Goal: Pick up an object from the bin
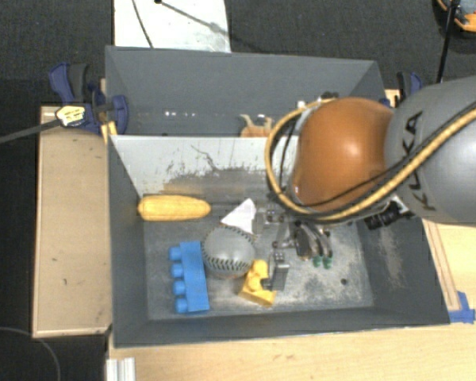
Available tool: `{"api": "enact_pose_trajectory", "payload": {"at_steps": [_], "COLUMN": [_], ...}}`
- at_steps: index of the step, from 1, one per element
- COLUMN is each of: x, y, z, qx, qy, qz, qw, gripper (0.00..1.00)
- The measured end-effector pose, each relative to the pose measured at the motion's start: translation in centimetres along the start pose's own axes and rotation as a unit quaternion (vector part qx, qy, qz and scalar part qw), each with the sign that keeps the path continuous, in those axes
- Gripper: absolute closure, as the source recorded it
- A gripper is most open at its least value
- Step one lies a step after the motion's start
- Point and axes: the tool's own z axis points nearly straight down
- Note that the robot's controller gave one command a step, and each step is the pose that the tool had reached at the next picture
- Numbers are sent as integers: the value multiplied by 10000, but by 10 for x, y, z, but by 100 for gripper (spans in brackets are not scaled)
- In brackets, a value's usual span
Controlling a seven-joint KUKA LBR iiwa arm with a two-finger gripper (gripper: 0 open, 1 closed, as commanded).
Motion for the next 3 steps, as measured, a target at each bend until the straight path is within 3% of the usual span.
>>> {"api": "enact_pose_trajectory", "payload": {"at_steps": [1, 2, 3], "x": [-2, -2, 2], "y": [-1, -18, -23], "z": [-4, 71, 93], "qx": [-5, 0, 6], "qy": [-43, -56, -61], "qz": [21, -715, -931], "qw": [10000, 9974, 9956], "gripper": [0, 0, 0]}}
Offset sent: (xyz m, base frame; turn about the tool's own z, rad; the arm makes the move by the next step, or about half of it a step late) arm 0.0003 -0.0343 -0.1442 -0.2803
